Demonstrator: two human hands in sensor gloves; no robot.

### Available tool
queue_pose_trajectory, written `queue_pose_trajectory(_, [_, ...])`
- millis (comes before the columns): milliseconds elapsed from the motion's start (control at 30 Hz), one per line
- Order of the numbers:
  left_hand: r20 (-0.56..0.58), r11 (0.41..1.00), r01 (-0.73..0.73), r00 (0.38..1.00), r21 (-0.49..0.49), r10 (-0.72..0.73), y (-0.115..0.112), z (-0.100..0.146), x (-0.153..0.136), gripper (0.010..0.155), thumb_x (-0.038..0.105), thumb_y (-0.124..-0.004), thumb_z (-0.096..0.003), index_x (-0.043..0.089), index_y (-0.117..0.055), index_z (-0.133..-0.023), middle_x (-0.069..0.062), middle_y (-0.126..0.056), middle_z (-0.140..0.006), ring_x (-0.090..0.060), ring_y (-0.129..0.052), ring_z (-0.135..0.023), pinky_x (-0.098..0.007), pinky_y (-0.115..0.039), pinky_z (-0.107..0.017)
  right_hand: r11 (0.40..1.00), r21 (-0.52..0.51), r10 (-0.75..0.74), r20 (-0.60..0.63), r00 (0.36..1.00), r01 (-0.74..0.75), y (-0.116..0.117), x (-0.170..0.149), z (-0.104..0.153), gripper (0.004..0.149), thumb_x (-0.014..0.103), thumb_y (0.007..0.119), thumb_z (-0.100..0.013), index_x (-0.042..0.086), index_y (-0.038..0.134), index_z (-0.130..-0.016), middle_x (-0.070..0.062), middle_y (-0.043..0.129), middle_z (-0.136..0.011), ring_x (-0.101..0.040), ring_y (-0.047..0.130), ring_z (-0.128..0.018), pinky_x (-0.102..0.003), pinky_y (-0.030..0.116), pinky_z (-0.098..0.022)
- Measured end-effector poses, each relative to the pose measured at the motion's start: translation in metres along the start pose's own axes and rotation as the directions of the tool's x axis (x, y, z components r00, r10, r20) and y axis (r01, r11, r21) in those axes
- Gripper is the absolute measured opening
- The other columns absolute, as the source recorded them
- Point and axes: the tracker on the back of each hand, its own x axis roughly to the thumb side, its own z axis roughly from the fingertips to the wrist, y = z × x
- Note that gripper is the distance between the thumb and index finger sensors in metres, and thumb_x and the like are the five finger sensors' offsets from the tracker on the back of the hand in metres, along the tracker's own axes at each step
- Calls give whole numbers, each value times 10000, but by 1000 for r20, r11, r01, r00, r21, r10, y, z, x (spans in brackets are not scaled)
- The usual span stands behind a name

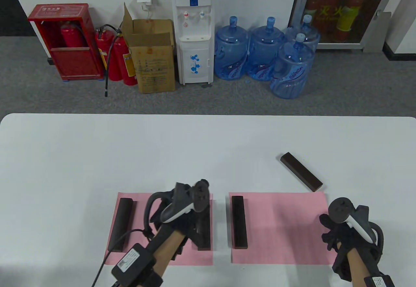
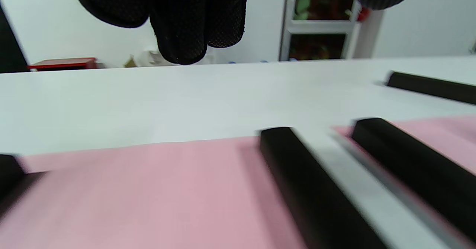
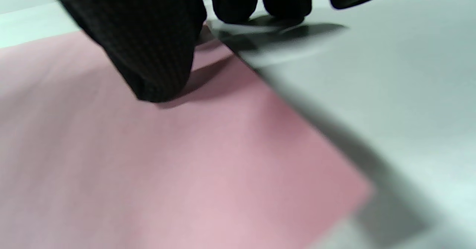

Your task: Unroll papers and secure with paperweights

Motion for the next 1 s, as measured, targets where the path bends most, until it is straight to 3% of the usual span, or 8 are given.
queue_pose_trajectory(167, [-64,994,-98,993,40,100,-35,11,-82,685,619,-612,-493,480,-360,-1115,-122,-630,-1171,-414,-770,-976,-617,-617,-693,1000,-1,-1,0,1000,1,0,0,0,600,321,921,-382,309,695,-938,-53,423,-1120,-416,457,-1058,-638,454,-742])
queue_pose_trajectory(300, [-64,977,-211,975,39,214,-64,14,-109,683,615,-614,-492,478,-368,-1114,-126,-622,-1174,-426,-752,-988,-621,-608,-698,1000,-3,-2,-1,1000,2,0,0,0,600,321,921,-381,310,696,-937,-53,427,-1119,-416,457,-1058,-638,455,-741])
queue_pose_trajectory(433, [-18,977,-211,977,-16,211,-66,15,-114,682,616,-608,-497,483,-356,-1117,-129,-594,-1187,-428,-726,-1002,-619,-589,-710,1000,-8,-6,1,1000,6,0,0,0,602,324,923,-379,319,697,-936,-49,433,-1118,-412,460,-1058,-637,457,-742])
queue_pose_trajectory(500, [-13,981,-192,981,41,193,-64,17,-113,683,614,-613,-493,481,-365,-1115,-125,-616,-1177,-420,-744,-989,-614,-602,-703,1000,-14,-10,1,1000,10,0,-1,0,600,326,927,-376,318,705,-934,-48,439,-1117,-411,468,-1056,-635,460,-741])
queue_pose_trajectory(567, [-8,984,-174,985,24,175,-66,18,-113,685,614,-613,-493,478,-364,-1117,-126,-620,-1174,-420,-749,-985,-611,-606,-700,999,-22,-24,6,1000,24,0,-2,-1,592,323,927,-376,315,717,-929,-52,451,-1113,-413,470,-1053,-635,461,-740])
queue_pose_trajectory(700, [2,982,-191,982,-7,191,-69,18,-115,681,612,-613,-494,477,-369,-1115,-127,-620,-1174,-422,-751,-981,-611,-607,-700,999,35,-19,-12,1000,20,-8,0,-2,630,336,939,-368,320,712,-956,-50,434,-1126,-435,461,-1061,-643,452,-747])
queue_pose_trajectory(867, [16,980,-198,980,-5,198,-70,20,-114,682,613,-613,-493,476,-369,-1116,-128,-619,-1175,-421,-751,-983,-611,-607,-700,985,46,-164,-2,987,164,-45,12,-4,652,338,942,-367,249,738,-980,-88,456,-1123,-461,477,-1048,-654,464,-730])
queue_pose_trajectory(1000, [23,979,-202,979,-20,202,-72,19,-112,683,613,-613,-494,478,-365,-1115,-128,-617,-1176,-422,-748,-987,-614,-604,-701,979,-44,-197,15,980,197,-89,42,-8,693,359,940,-367,209,710,-1003,-97,469,-1121,-453,479,-1050,-656,463,-727])
